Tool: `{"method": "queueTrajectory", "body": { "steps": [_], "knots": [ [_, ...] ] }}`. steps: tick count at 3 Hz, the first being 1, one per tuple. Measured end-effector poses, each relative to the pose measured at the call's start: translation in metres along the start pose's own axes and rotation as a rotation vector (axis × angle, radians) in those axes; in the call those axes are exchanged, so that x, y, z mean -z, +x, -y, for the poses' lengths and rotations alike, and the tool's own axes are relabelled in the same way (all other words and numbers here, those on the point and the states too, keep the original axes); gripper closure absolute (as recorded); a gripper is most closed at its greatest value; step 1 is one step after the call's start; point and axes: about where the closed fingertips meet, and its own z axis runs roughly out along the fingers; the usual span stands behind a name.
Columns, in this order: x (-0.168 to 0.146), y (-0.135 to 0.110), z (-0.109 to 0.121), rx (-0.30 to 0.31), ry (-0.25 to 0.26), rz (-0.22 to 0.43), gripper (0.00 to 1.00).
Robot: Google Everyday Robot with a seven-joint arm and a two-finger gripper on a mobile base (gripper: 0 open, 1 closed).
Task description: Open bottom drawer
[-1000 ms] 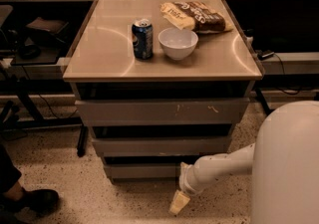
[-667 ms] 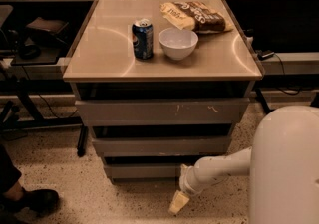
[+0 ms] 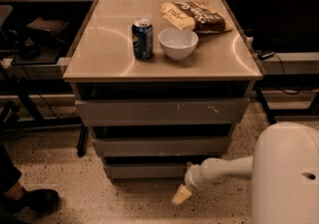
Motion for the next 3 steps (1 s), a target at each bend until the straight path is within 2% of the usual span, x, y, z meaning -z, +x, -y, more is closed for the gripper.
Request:
{"method": "queueTrajectory", "body": {
  "steps": [1,2,3],
  "knots": [
    [-0.016,0.006,0.007,-0.009,0.017,0.004,0.0],
    [-0.064,0.01,0.033,-0.026,0.077,0.033,0.0],
    [-0.064,0.01,0.034,-0.026,0.077,0.033,0.0]
  ]
}}
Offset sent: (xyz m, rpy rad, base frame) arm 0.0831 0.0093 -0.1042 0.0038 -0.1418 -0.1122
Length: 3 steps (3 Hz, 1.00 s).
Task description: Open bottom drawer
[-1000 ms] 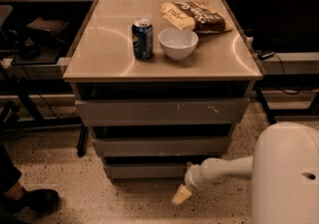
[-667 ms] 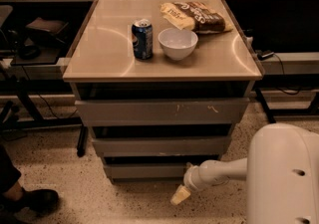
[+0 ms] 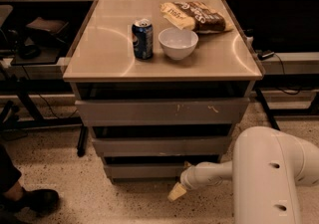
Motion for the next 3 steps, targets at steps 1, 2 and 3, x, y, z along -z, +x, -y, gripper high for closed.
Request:
{"method": "queueTrajectory", "body": {
  "steps": [1,2,3],
  "knots": [
    [-0.051,0.006,0.015,-0.041,-0.004,0.002,0.0],
    [-0.061,-0.001,0.021,-0.034,-0.001,0.015,0.0],
    [-0.061,-0.001,0.021,-0.034,-0.001,0.015,0.0]
  ]
}}
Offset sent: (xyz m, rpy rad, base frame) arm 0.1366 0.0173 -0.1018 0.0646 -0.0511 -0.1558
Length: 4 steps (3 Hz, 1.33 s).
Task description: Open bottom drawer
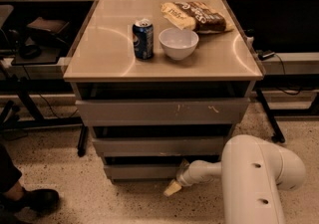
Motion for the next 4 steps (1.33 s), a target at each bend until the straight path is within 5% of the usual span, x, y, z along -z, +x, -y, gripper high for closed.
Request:
{"method": "queueTrajectory", "body": {
  "steps": [2,3,4],
  "knots": [
    [-0.01,-0.005,0.006,0.014,-0.007,0.025,0.0],
    [-0.024,-0.01,0.007,0.092,0.003,0.072,0.0],
    [-0.024,-0.01,0.007,0.092,0.003,0.072,0.0]
  ]
}}
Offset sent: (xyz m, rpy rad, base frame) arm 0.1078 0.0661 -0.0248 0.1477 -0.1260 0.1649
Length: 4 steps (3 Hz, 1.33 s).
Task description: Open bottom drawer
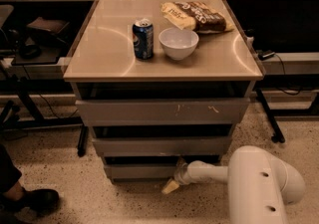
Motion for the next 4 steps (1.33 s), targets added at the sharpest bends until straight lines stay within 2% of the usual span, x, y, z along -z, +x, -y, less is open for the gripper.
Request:
{"method": "queueTrajectory", "body": {
  "steps": [1,4],
  "knots": [
    [0.0,0.0,0.0,0.0,0.0,0.0,0.18],
    [0.0076,-0.005,0.001,0.0,0.0,0.0,0.89]
  ]
}}
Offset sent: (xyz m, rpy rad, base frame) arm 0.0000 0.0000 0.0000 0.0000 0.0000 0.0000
